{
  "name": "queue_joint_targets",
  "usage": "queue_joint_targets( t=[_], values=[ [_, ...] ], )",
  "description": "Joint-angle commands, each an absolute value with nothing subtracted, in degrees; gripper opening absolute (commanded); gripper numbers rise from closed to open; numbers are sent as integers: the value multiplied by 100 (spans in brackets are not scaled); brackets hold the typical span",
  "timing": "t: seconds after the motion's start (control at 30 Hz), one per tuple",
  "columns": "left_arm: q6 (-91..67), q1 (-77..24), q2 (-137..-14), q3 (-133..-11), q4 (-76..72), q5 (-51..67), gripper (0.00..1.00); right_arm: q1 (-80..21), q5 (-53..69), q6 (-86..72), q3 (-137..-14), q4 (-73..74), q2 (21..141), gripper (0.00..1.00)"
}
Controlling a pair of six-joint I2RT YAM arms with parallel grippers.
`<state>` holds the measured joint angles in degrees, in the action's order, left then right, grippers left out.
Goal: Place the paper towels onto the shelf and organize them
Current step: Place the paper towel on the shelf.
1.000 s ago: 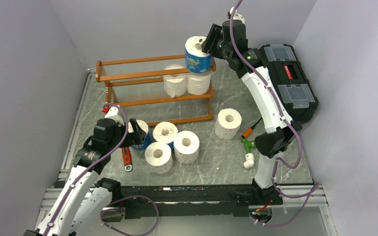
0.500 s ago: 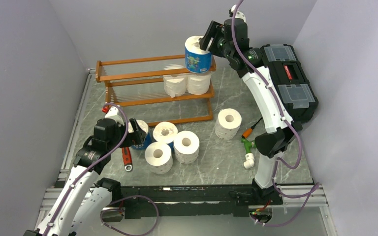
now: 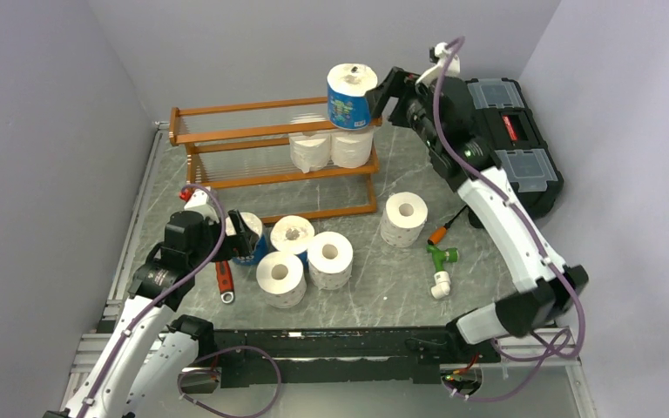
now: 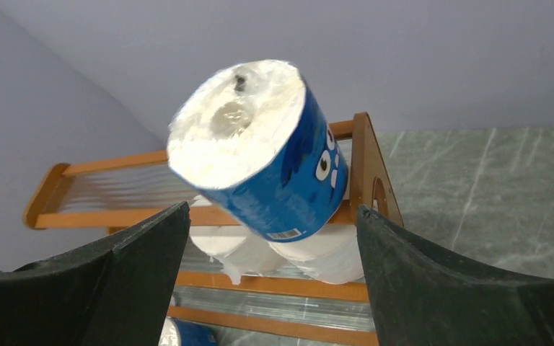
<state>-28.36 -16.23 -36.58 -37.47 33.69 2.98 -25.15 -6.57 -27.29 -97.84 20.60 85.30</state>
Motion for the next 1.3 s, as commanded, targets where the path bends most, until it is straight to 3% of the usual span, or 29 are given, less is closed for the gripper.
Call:
queue_joint_targets(
  t=[0.0, 0.03, 0.07, 0.4, 1.27],
  values=[
    [-2861, -1617, -3637, -3779, 3246, 327, 99, -2545, -121, -2143, -8695, 163, 7946, 90],
    [-2853, -1618, -3646, -3775, 3246, 336, 99, -2549, -44, -1942, -8650, 192, 7914, 98],
    [-2863, -1615, -3629, -3764, 3242, 339, 99, -2572, 88, -1765, -8639, 270, 7903, 100],
    [-2866, -1611, -3602, -3760, 3255, 267, 99, -2606, 312, -1008, -8060, -384, 8073, 100],
    [-2884, -1600, -3704, -3762, 3270, 229, 99, -2729, -463, -546, -8488, -613, 9002, 98]
  ],
)
